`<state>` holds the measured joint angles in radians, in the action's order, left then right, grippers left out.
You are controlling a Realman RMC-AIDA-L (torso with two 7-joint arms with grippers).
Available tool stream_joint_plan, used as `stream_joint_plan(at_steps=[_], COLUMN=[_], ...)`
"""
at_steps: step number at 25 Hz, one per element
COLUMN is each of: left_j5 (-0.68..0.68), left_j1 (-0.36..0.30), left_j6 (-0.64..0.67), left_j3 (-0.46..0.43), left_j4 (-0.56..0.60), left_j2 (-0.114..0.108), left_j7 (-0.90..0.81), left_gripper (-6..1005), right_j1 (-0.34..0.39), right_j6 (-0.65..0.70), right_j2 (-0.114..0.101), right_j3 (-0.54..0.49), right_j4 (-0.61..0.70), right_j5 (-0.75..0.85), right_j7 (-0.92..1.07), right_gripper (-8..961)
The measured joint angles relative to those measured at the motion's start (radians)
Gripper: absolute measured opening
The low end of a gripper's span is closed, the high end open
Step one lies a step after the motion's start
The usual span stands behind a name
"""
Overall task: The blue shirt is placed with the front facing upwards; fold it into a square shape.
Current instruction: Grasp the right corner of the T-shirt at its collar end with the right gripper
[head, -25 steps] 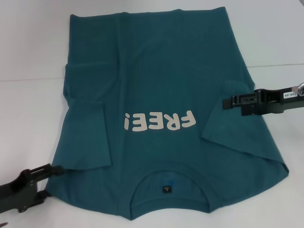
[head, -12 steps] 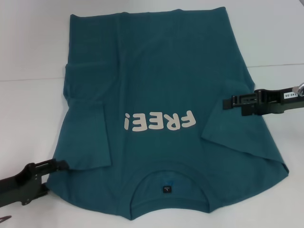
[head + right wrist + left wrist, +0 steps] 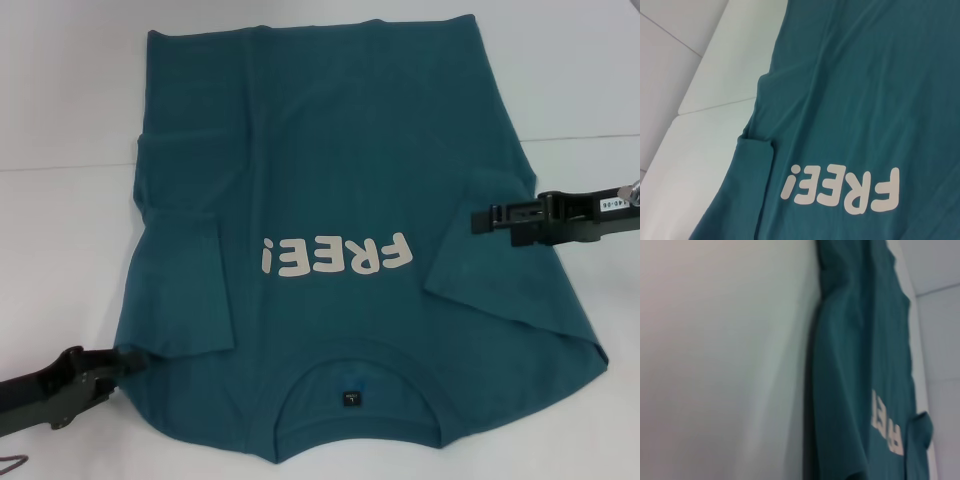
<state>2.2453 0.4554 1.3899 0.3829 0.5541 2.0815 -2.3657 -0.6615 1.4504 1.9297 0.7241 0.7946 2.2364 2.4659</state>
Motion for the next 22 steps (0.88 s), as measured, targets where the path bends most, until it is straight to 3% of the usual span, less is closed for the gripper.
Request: stream_joint_plan(at_steps=[9,22], left_j5=[-0.073,-0.075], left_j1=[0.011,0.017], left_j6=[0.106,0.112], left_j3=[-0.009,-0.006], left_j4=[-0.014,-0.029], left_j2=[-0.012,-0.014], left_j7=[0.097,0.135], left_gripper=[38,31], right_j1=[0.006,0.021], right_j6=[0.016,0.026], right_j2=[0.002,-0.001], right_j3=[-0.001,-0.028], right_j4=[0.0,0.0], right_j5=[-0.002,0.0], right_j7=[-0.048,-0.052], right_gripper=[942,942])
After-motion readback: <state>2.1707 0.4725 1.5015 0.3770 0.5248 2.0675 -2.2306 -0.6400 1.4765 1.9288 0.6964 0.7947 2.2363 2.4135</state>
